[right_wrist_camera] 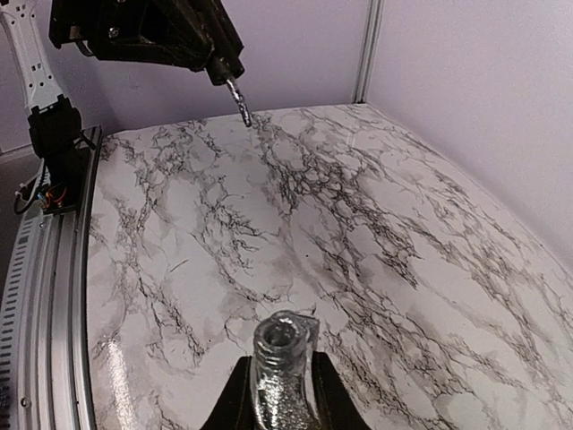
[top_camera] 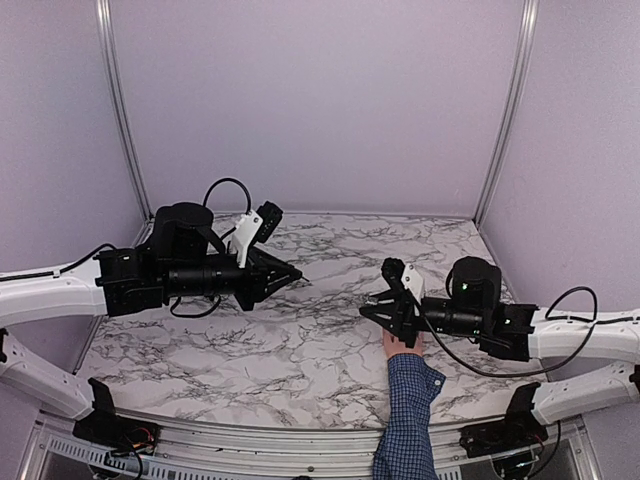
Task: Paint the nails
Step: Close the nail polish bottle cap on the nail polish bottle.
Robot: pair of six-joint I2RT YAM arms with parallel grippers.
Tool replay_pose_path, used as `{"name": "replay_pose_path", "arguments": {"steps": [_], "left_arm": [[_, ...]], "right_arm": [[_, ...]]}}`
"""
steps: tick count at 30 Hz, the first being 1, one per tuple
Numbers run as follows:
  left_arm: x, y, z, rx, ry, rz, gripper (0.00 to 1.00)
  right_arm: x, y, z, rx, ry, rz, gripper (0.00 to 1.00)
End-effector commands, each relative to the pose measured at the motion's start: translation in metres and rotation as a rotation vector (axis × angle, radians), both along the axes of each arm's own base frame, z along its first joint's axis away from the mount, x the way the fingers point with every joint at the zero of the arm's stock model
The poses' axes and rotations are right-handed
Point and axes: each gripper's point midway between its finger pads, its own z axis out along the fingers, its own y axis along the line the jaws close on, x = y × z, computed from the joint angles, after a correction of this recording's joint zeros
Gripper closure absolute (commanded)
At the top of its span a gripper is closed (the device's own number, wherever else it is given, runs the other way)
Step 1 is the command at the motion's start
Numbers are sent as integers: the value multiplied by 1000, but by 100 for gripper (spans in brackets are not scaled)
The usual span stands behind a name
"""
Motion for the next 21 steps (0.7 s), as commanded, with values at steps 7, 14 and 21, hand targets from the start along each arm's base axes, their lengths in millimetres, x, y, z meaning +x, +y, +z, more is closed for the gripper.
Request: {"name": "replay_pose_path", "arguments": {"steps": [7,14,21], "left_arm": [[-31,-15,-1,35,-17,-128,100],[-44,-26,25,-139,7,-190,100],[-55,-40,28,-157,28,-246,100]], "right_arm": [[-9,41,23,22,-98,124,100],[-20,47,28,45,-132,169,100],[-29,53,32,43,-151,204,100]]}}
